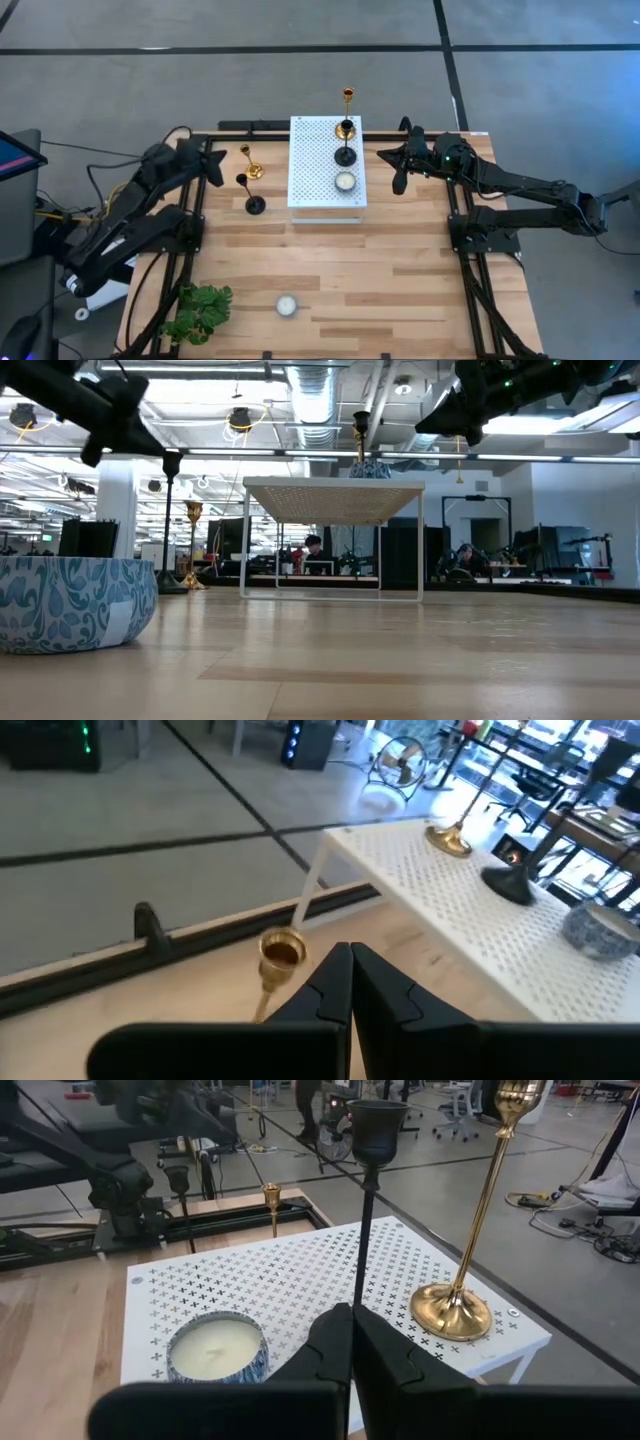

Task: Pick & Place candle stick holders
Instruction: Put the small golden candle holder on the shelf aligned with the large golden candle holder

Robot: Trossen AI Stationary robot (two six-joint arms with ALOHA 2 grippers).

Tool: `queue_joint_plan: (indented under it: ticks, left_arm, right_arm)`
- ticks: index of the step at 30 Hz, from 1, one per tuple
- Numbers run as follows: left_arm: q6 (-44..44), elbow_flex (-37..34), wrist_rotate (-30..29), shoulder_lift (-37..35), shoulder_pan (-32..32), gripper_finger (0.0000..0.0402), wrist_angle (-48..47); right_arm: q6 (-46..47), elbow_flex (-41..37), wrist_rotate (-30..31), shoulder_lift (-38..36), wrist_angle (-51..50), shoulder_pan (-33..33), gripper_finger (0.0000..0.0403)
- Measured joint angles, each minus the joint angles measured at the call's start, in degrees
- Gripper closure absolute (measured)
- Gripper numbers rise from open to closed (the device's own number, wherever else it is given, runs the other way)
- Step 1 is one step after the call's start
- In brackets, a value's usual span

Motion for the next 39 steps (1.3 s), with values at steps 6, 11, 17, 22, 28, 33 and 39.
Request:
queue_joint_plan:
  ticks: [6,11,17,22,28,33,39]
  left_arm:
    - [-2.6,0.0,-3.8,-5.9,-2.1,0.0399,-4.4]
    - [-5.2,-0.2,-8.4,-6.7,-2.4,0.0399,-8.8]
    - [-10.0,-4.7,-8.9,-6.3,-2.4,0.0399,-7.4]
    - [-11.9,-9.5,-7.0,-5.1,-2.5,0.0399,-0.1]
    - [-6.8,-13.3,0.3,-2.2,-2.5,0.0399,5.3]
    - [-3.9,-15.0,0.3,1.1,-2.6,0.0399,5.3]
    - [1.6,-15.0,0.2,4.4,-2.6,0.0399,5.6]
  right_arm:
    - [0.1,0.0,0.0,0.0,0.0,0.0,0.0403]
    - [1.4,0.0,0.0,0.0,0.0,0.0,0.0403]
    - [2.0,0.0,0.0,0.0,0.0,0.0,0.0403]
    - [2.0,0.0,0.0,0.0,0.0,0.0,0.0403]
    - [2.0,0.0,0.0,0.0,0.0,0.0,0.0403]
    - [2.0,0.0,0.0,0.0,0.0,0.0,0.0403]
    - [2.1,0.0,0.0,0.0,0.0,0.0,0.0403]
